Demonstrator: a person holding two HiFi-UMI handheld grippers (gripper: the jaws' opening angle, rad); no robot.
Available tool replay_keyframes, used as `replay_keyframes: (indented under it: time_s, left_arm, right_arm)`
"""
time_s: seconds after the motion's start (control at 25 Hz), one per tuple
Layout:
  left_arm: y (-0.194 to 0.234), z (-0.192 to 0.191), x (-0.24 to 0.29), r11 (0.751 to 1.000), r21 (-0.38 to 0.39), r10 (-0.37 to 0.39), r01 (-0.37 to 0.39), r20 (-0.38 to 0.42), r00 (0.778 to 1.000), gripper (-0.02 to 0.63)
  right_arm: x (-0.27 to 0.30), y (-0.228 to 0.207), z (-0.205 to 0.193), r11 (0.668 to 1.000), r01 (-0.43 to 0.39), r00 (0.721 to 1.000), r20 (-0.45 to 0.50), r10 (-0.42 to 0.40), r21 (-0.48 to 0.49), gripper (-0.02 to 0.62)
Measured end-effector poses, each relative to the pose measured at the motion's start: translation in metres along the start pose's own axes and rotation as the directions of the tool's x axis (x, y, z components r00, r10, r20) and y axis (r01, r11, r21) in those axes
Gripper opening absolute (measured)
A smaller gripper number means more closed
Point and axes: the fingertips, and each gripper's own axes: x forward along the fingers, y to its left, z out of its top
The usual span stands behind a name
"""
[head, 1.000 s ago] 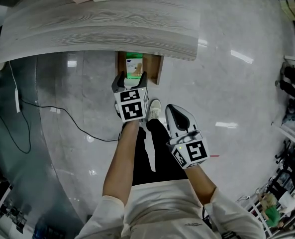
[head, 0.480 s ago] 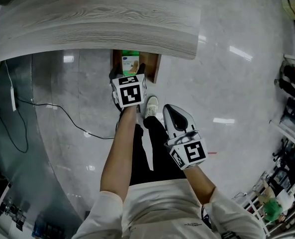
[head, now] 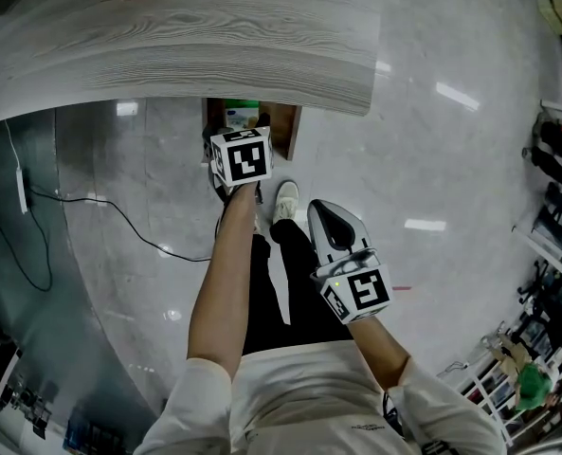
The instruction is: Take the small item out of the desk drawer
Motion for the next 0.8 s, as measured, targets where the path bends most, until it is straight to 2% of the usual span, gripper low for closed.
replay_keyframes:
  time_s: [0.44, 0.64, 0.8]
  left_arm:
    - [0.008, -0.006, 0.024, 0.999, -0.005, 0.032, -0.032, -0.061, 0.998, 0.360]
    - [0.008, -0.011, 0.032, 0.999, -0.022, 0.026, -0.027, -0.076, 0.997, 0.360]
    - [0.012, -0.010, 0.033, 0.998, -0.018, 0.051, -0.052, -0.064, 0.997, 0.359]
  right_arm:
    - [0.002, -0.010, 0.006, 1.000, 0.010, 1.000, -0.004, -0.010, -0.003, 0.031]
    - [0.007, -0.014, 0.004, 1.000, 0.013, 1.000, -0.005, -0.013, 0.005, 0.031]
    - [0.008, -0.016, 0.005, 0.999, 0.026, 1.000, -0.001, -0.026, 0.020, 0.031]
